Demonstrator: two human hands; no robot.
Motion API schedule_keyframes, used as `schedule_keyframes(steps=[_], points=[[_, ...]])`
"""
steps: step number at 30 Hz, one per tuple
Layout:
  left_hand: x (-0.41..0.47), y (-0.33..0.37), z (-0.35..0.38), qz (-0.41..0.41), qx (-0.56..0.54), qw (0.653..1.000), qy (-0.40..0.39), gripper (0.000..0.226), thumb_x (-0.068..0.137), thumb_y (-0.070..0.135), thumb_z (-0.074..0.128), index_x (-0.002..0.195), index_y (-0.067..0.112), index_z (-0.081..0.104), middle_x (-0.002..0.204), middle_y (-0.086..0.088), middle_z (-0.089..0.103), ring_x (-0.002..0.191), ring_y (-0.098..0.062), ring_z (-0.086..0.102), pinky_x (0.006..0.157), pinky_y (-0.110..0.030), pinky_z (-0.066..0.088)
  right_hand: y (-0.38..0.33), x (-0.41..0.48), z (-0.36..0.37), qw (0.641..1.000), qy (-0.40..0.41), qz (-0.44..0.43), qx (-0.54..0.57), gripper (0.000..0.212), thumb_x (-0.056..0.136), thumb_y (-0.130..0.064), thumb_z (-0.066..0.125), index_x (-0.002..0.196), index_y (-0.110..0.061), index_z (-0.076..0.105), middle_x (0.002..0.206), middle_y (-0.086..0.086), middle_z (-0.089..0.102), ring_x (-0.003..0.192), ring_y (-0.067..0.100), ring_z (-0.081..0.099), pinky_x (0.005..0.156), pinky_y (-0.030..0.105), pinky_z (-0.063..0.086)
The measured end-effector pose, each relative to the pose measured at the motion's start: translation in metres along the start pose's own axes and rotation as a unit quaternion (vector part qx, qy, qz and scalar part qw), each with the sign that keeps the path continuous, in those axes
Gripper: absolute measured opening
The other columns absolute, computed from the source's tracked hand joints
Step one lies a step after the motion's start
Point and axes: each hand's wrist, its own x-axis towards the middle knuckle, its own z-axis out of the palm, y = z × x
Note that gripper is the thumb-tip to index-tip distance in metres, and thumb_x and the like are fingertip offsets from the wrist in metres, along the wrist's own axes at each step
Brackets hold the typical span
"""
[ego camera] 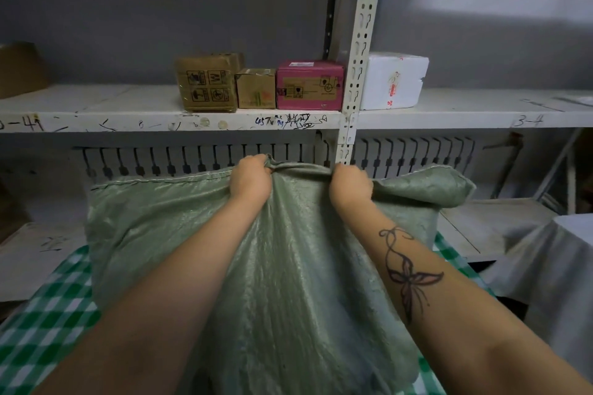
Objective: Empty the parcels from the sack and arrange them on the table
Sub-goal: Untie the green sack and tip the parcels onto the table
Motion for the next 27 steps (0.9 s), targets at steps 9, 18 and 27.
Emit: schedule_keyframes(steps=[9, 18, 27], points=[[0.010, 0.026, -0.020, -0.015, -0.138, 0.983, 0.116, 0.031, 0.092, 0.002, 0.042, 0.114, -0.001, 0.063, 0.114, -0.020, 0.064, 0.102, -0.034, 0.059, 0.085, -0.036, 0.046, 0.005, 0.019, -0.012, 0.989, 0.101, -0.063, 0.083, 0.031, 0.085, 0.012, 0.035, 0.106, 0.001, 0.055, 0.107, 0.021, 0.064, 0.099, 0.038, 0.060, 0.084, 0.042, 0.047], [-0.005, 0.031, -0.005, 0.054, -0.061, 0.986, -0.142, 0.053, 0.085, 0.017, 0.059, 0.134, 0.010, 0.041, 0.121, -0.018, 0.058, 0.110, -0.031, 0.055, 0.086, -0.030, 0.042, -0.004, 0.014, 0.009, 0.967, 0.060, -0.118, 0.219, 0.026, 0.086, 0.005, 0.044, 0.101, 0.001, 0.064, 0.100, 0.023, 0.068, 0.094, 0.036, 0.063, 0.080, 0.037, 0.048], [-0.005, 0.024, 0.021, 0.065, -0.016, 0.989, -0.129, 0.036, 0.072, 0.027, 0.075, 0.107, 0.021, 0.066, 0.109, -0.013, 0.064, 0.104, -0.032, 0.058, 0.084, -0.035, 0.048, -0.005, 0.003, 0.004, 0.932, -0.039, -0.188, 0.308, 0.034, 0.078, 0.006, 0.051, 0.103, -0.006, 0.069, 0.103, 0.014, 0.070, 0.100, 0.028, 0.062, 0.074, 0.022, 0.040]])
